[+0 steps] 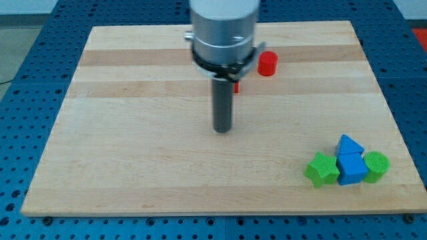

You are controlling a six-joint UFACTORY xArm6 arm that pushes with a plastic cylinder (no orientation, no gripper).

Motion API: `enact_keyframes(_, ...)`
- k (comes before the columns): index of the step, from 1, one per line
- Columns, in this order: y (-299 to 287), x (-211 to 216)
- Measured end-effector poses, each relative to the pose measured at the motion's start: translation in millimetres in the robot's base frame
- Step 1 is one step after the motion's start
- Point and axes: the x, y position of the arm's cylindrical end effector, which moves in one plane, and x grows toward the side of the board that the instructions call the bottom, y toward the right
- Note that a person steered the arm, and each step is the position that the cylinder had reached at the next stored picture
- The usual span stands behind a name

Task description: Move your arm to the top center

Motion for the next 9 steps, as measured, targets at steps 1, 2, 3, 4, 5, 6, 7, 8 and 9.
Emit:
enact_keyframes(1,-50.2,-27.1)
enact_keyframes(2,-70.2,-37.8)
enact_keyframes(3,-70.2,-37.8)
enact_keyframes(4,-77.0,-37.8)
enact_keyframes(5,-77.8,-37.8)
enact_keyframes(6,-79.1,-42.9)
enact_keyframes(7,-79.6,-94.9)
enact_keyframes(8,-59.6,-125.2)
enact_keyframes(9,-15.4,-125.9)
